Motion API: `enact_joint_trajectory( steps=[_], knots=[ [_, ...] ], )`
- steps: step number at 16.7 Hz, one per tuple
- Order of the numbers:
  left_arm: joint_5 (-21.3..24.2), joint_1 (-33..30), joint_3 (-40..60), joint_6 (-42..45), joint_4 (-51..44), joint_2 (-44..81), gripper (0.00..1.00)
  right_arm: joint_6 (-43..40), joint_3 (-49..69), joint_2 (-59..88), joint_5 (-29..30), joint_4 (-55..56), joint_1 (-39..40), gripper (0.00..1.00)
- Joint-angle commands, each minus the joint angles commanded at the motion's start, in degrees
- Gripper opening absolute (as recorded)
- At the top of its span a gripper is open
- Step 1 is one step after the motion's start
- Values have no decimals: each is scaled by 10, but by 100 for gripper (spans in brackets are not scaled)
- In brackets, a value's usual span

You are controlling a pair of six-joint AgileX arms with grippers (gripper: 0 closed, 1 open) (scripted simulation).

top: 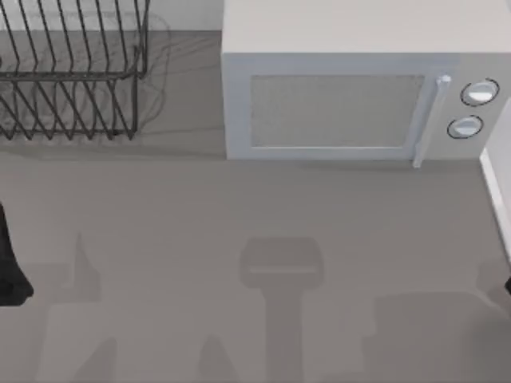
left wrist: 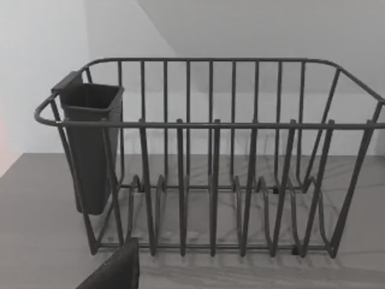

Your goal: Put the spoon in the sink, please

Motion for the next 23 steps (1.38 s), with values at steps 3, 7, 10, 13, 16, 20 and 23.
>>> enact_joint_trajectory(
  steps=[3,7,10,13,16,20,23],
  knots=[
    [0,0,0,0,0,0,100,-2,26,-39,11,-54,3,0],
    [0,0,0,0,0,0,100,-1,58,-53,11,-96,2,0],
    [0,0,0,0,0,0,100,-2,109,-82,11,-188,2,0],
    [0,0,0,0,0,0,100,-3,161,-115,11,-278,0,0],
    [0,0,0,0,0,0,100,-6,191,-139,11,-318,0,0],
    [0,0,0,0,0,0,100,-6,190,-137,11,-318,1,0],
    [0,0,0,0,0,0,100,-6,208,-122,11,-325,-1,0]
  ],
)
